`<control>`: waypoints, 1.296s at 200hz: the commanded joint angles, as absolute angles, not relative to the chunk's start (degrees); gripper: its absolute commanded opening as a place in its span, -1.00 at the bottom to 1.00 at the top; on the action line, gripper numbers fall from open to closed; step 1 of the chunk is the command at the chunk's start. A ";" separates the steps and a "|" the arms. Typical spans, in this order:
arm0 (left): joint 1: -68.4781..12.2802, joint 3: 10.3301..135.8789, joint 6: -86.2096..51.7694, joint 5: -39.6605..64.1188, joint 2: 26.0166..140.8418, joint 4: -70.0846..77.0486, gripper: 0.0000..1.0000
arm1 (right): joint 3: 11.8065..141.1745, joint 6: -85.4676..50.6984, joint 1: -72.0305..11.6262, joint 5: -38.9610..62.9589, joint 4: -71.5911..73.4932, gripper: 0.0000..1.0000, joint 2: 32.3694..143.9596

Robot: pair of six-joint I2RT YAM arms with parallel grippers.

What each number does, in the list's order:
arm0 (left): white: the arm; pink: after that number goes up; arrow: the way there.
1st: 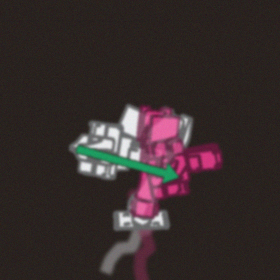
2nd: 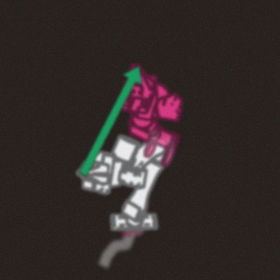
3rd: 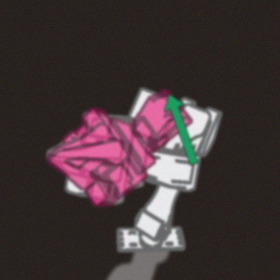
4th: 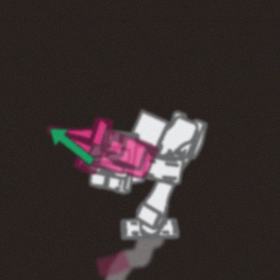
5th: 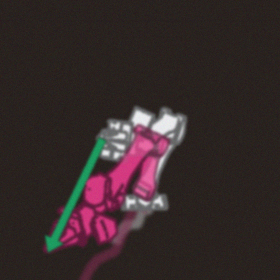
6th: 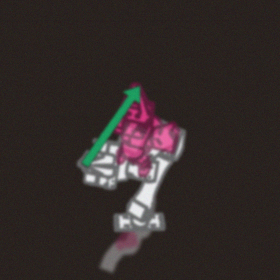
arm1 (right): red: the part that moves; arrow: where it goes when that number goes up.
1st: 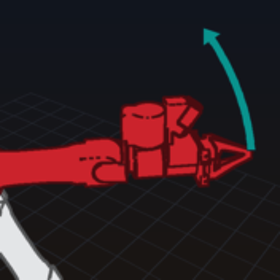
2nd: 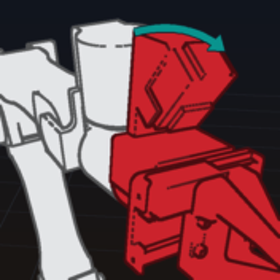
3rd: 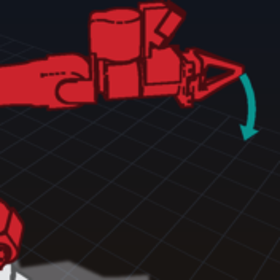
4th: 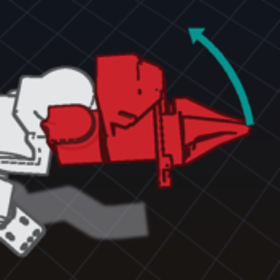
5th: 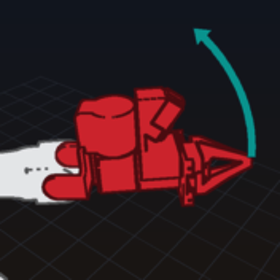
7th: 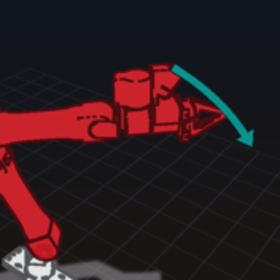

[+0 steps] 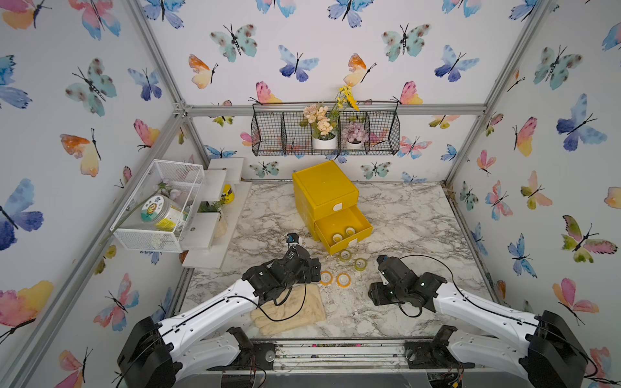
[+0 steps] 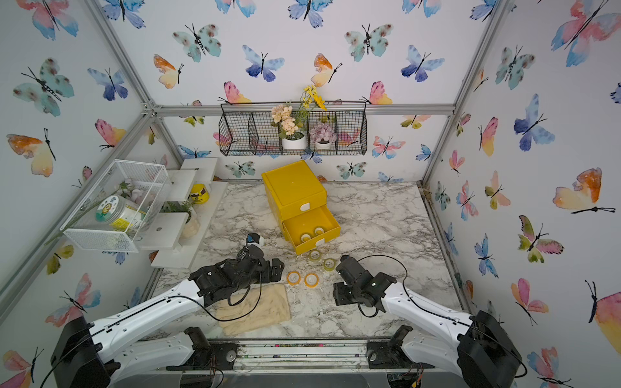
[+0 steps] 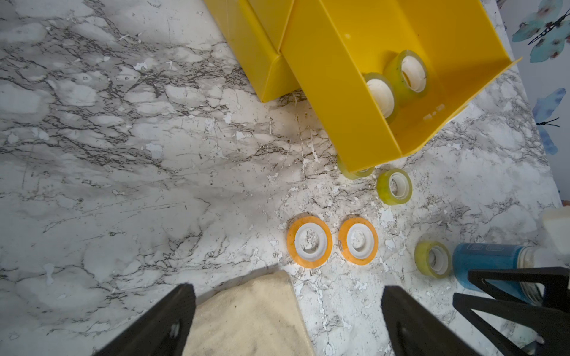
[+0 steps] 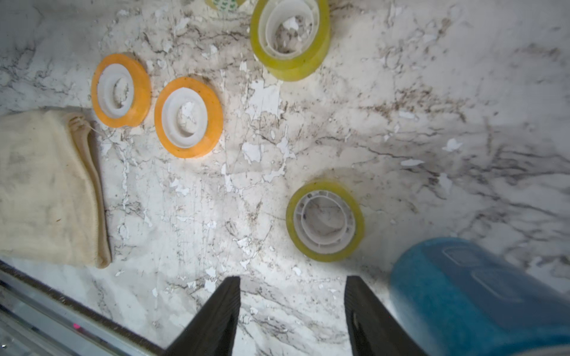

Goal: Place the transparent tape into the drawer according to color
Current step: Pick up the tape at the center of the board.

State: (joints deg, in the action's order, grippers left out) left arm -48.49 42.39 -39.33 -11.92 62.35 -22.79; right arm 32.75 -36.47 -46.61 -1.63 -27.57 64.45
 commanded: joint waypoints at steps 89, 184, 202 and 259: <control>-48.43 39.95 -39.55 -13.93 63.02 -21.77 0.98 | 33.56 -38.08 -46.47 -9.67 -22.33 0.23 77.22; -48.34 38.71 -39.50 -13.96 63.33 -21.33 0.97 | 35.07 -36.42 -46.50 -8.73 -20.13 0.13 81.65; -48.26 38.42 -39.60 -14.25 63.02 -21.44 0.97 | 34.89 -36.30 -46.45 -7.79 -19.69 0.02 81.35; -47.70 37.42 -40.15 -14.32 62.69 -21.88 0.97 | 38.10 -35.66 -46.41 -7.25 -22.45 -0.08 75.41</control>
